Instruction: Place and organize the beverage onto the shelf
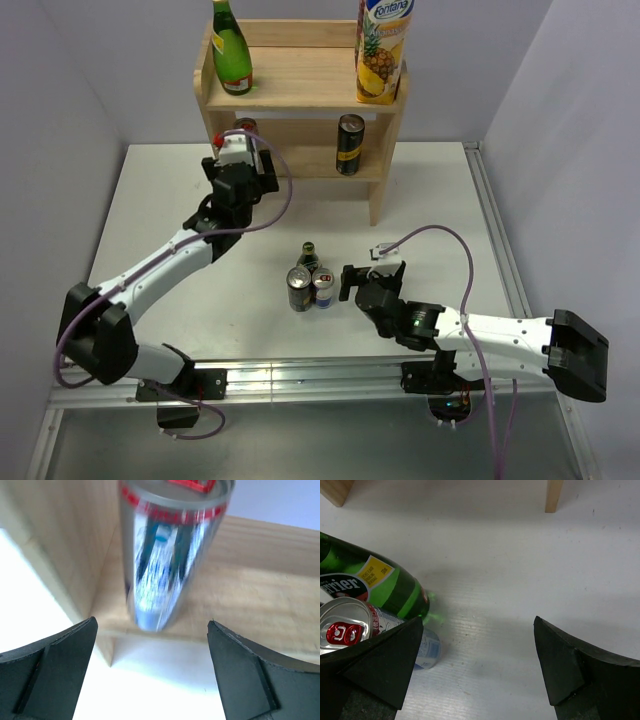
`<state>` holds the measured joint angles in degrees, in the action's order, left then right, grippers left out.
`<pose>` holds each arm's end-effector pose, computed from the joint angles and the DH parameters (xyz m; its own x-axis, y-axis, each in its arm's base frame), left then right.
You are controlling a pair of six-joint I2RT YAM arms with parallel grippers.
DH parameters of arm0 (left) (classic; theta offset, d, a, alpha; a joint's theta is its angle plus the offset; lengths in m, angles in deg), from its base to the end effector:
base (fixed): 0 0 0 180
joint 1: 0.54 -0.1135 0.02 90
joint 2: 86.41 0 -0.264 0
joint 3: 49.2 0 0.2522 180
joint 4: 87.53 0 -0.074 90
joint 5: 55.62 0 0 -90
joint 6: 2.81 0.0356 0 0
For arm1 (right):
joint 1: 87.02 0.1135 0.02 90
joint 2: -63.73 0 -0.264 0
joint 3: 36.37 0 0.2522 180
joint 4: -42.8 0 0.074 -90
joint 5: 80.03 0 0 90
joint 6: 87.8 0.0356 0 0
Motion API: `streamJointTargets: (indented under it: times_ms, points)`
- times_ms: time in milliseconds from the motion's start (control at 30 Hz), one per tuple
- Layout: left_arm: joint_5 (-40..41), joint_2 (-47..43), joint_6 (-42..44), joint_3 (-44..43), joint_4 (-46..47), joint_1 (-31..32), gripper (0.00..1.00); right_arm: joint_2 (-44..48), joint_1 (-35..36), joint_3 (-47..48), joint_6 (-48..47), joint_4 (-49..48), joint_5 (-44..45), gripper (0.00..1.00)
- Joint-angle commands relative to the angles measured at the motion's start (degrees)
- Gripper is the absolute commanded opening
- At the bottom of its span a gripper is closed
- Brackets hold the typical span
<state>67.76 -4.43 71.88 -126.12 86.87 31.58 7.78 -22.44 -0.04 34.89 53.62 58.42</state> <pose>0.2953 -0.1622 0.3335 -0.1474 -0.1678 -0.9747 -0.0548 0.9854 -0.1613 0.1073 0.1637 0.1981 -0.3570 0.0834 -0.9304 -0.1536 0.9772 0.1465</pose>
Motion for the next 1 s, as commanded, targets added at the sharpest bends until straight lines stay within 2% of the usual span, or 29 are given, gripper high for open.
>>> streamJointTargets:
  times_ms: [0,200,300,400,633,767,967]
  points:
    - [3.7,-6.4,-2.4,2.4,-1.5,2.0,0.99,-0.7,0.6,2.8,-0.1,-1.3,2.1,0.99]
    - [8.0,-15.0,-4.8,7.6,-6.9,7.8,0.99,-0.8,0.7,2.9,-0.1,-1.2,2.4,0.99]
    - [9.8,-18.5,-6.2,10.6,-8.0,12.7,0.99,-0.9,0.7,3.1,-0.1,-1.1,2.5,0.99]
    - [12.3,-21.1,-10.3,15.8,-12.0,20.2,0.99,-0.9,0.8,3.1,-0.1,-1.0,2.7,0.99]
    - [18.2,-25.4,-18.7,26.7,-12.3,32.8,0.99,-1.6,1.1,3.2,0.1,-0.8,2.8,0.99]
    - [19.8,-26.0,-21.9,30.6,-11.5,37.9,0.99,-2.2,1.1,3.6,-0.1,-0.9,3.0,0.99]
    - [22.1,-22.0,-26.3,33.9,-8.7,43.1,0.99,-3.6,1.1,4.3,0.3,-0.2,3.4,0.99]
